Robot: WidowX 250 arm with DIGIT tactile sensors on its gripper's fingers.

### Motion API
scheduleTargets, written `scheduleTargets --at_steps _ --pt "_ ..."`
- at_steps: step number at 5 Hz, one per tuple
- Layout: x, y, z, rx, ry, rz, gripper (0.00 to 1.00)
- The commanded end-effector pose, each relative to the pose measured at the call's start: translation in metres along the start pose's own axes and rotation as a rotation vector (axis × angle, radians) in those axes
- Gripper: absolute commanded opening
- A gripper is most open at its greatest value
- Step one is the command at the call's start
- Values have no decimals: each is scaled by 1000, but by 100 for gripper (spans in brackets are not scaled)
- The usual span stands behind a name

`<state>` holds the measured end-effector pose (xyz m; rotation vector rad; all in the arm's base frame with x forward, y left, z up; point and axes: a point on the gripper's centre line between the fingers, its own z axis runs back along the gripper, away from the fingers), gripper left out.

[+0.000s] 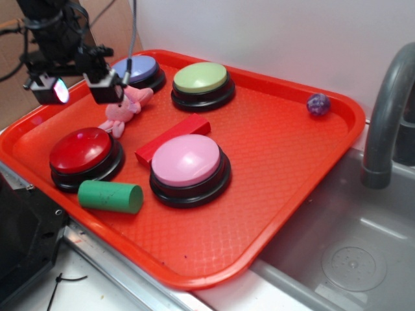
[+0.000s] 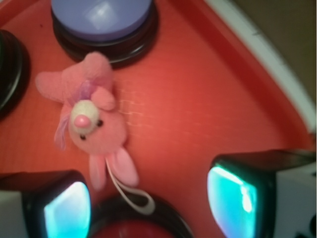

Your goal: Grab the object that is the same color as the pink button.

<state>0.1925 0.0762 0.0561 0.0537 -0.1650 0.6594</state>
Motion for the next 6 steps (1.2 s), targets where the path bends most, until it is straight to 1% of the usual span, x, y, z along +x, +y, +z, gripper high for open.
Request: scheduleTargets --at_steps 1,2,3,4,5,6 --pt "23 -13 -24 -57 -87 -75 100" --pt "30 -19 -34 -73 -90 -99 100" --pt "35 -19 -41 -86 -96 -101 100" --pt "41 -18 -41 -84 -121 -82 0" --pt "41 -18 -38 -61 -125 -68 0" --pt "41 -18 -12 52 -53 -50 0"
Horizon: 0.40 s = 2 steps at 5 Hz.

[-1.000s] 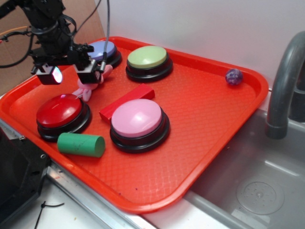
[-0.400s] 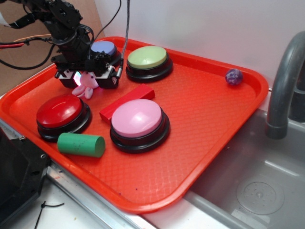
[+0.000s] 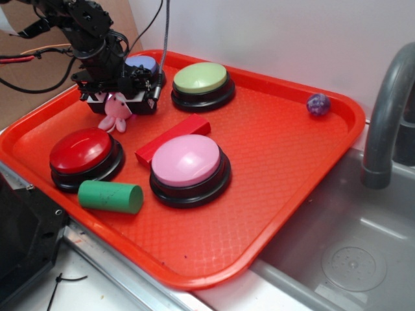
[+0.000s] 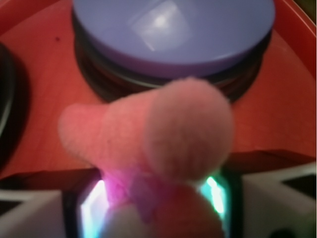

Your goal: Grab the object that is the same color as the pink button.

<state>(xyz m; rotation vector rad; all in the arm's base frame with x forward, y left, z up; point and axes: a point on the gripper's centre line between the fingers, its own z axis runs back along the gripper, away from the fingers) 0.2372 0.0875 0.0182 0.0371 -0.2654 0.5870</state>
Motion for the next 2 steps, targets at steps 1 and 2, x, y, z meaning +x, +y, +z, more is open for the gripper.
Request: scheduleTargets --at_steps 1,2 --pt "10 -7 71 109 109 -78 0" --pt "5 -18 105 58 150 -152 0"
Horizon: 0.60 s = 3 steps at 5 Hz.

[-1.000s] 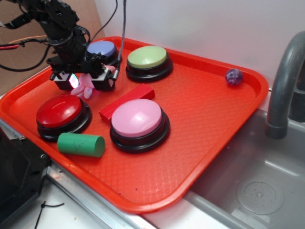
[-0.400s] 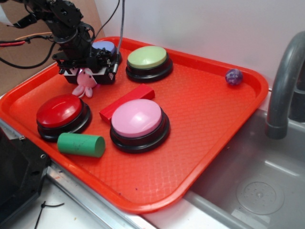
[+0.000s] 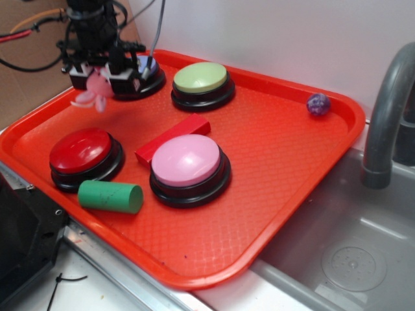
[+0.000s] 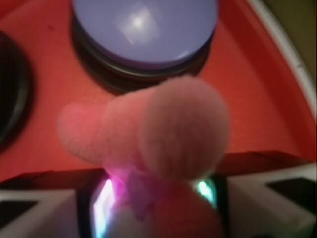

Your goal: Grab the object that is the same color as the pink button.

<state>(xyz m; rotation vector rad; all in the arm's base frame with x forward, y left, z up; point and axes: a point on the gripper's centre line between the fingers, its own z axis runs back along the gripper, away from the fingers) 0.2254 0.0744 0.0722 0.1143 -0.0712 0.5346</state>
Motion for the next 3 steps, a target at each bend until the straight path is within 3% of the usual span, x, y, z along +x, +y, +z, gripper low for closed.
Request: scheduleTargets --at_steps 1,2,3 --pt "-21 -14 97 -136 -18 -174 0" --pt "-39 -16 135 -211 -39 -215 0" --pt "-52 -20 148 -219 -78 -265 0"
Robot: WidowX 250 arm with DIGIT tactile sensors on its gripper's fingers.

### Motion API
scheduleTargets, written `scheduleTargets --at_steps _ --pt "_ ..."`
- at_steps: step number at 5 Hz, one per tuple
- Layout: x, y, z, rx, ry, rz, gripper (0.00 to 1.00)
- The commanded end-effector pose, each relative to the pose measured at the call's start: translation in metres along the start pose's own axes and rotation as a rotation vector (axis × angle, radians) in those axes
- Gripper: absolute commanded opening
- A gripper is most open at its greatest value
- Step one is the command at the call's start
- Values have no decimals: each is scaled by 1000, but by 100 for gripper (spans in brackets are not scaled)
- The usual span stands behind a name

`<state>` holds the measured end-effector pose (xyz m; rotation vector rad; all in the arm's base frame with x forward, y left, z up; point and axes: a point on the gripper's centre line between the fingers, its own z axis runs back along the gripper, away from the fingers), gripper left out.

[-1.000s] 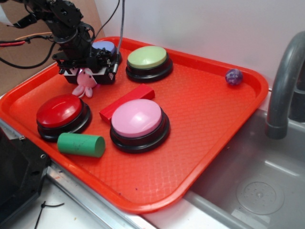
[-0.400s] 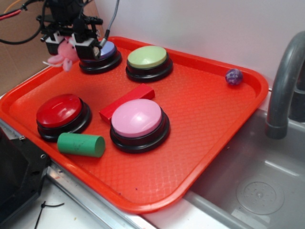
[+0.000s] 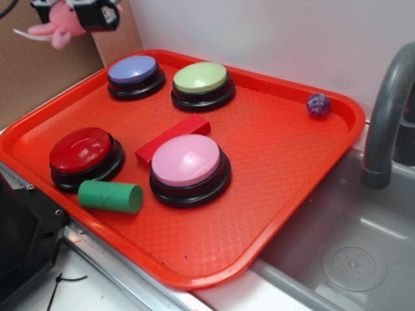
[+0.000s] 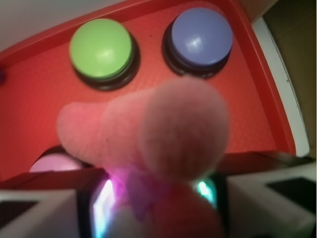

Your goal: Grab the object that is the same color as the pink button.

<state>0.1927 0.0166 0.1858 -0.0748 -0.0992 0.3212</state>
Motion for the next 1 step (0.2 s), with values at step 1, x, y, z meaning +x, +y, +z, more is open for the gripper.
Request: scheduleTargets --at_steps 1 --pt "-6 -11 18 -1 -53 -81 0"
